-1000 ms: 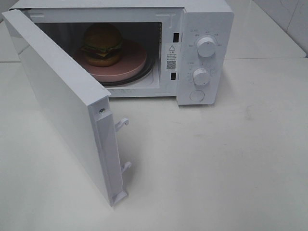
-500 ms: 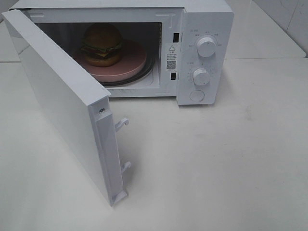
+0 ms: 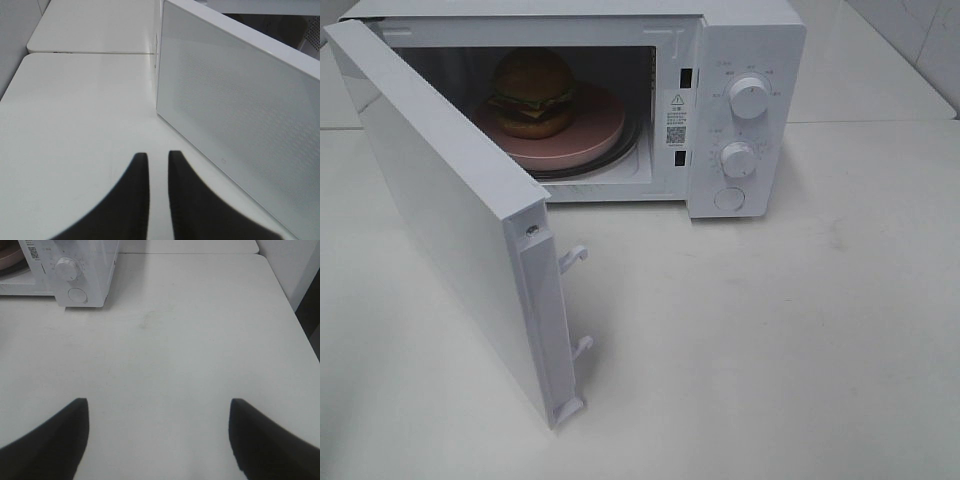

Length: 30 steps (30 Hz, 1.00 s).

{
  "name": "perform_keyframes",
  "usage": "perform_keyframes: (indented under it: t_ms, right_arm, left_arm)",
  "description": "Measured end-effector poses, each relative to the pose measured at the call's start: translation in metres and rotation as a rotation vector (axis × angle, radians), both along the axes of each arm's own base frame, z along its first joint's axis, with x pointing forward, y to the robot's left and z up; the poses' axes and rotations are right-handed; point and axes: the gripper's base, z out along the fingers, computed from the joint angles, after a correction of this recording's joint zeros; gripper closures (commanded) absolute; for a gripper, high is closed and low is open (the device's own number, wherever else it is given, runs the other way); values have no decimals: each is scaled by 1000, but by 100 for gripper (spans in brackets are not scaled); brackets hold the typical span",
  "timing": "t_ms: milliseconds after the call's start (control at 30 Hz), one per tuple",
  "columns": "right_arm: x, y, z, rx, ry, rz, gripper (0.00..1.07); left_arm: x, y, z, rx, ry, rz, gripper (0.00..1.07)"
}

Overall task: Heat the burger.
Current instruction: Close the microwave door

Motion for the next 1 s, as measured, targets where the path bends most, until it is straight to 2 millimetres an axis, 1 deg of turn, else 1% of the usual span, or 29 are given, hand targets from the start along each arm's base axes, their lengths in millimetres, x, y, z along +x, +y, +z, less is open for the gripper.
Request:
perform_keyframes:
  t_ms: [33, 133, 167, 200, 233, 267, 300, 333, 367, 400, 467, 500, 533, 567, 600, 633, 667, 700, 733, 767, 800, 833, 900, 933, 967, 1000]
  right_arm:
    - [0, 0, 0, 0, 0, 0, 32]
    - [0, 0, 0, 0, 0, 0, 32]
    - [0, 0, 0, 0, 0, 0, 32]
    - [0, 0, 0, 0, 0, 0, 32]
    - [0, 0, 0, 0, 0, 0, 32]
    - [0, 0, 0, -1, 0, 0, 32]
    - [0, 0, 0, -1, 0, 0, 32]
    - [0, 0, 0, -1, 0, 0, 32]
    - [0, 0, 0, -1, 0, 0, 32]
    - [0, 0, 0, -1, 0, 0, 32]
    - [0, 0, 0, -1, 0, 0, 32]
    - [0, 0, 0, -1, -1, 1, 32]
    - [0, 0, 0, -1, -1, 1, 32]
    - [0, 0, 0, -1, -1, 1, 32]
    - [0, 0, 0, -1, -1, 1, 32]
    - [0, 0, 0, -1, -1, 1, 32]
    - [0, 0, 0, -1, -1, 1, 32]
    - [0, 0, 0, -1, -1, 1, 32]
    - [0, 0, 0, -1, -1, 1, 32]
    - [0, 0, 0, -1, -1, 1, 32]
    - [0, 0, 0, -1, -1, 1, 32]
    - [0, 0, 0, -1, -1, 1, 32]
    - [0, 0, 0, -1, -1, 1, 32]
    - [0, 0, 0, -1, -1, 1, 32]
    - [0, 0, 0, -1, -1, 1, 32]
    - [0, 0, 0, -1, -1, 1, 32]
  left_arm:
    - [0, 0, 0, 0, 0, 0, 107]
    - [26, 3, 3, 20, -21, 22, 107]
    - [26, 3, 3, 20, -21, 22, 107]
    - [37, 4, 3, 27, -34, 30, 107]
    - [37, 4, 3, 27, -34, 30, 107]
    - [42, 4, 3, 29, -51, 33, 107]
    - [52, 5, 2, 30, -93, 44, 107]
    - [52, 5, 2, 30, -93, 44, 107]
    - [58, 6, 0, 30, -110, 49, 107]
    - [66, 7, -7, 32, -137, 59, 107]
    - [70, 7, -10, 32, -148, 63, 107]
    - [77, 8, -20, 34, -172, 73, 107]
    - [77, 8, -20, 34, -172, 73, 107]
    - [81, 9, -24, 36, -186, 78, 107]
    - [86, 9, -33, 41, -211, 87, 107]
    - [86, 9, -33, 41, -211, 87, 107]
    - [89, 10, -38, 45, -224, 91, 107]
    - [93, 11, -49, 61, -243, 93, 107]
    - [93, 11, -49, 61, -243, 93, 107]
    - [95, 11, -54, 73, -256, 91, 107]
    - [100, 11, -64, 91, -263, 85, 107]
    - [100, 11, -64, 91, -263, 85, 107]
    - [108, 10, -74, 106, -245, 68, 107]
    - [108, 10, -74, 106, -245, 68, 107]
    - [114, 9, -80, 113, -226, 51, 107]
    - [114, 9, -80, 113, -226, 51, 107]
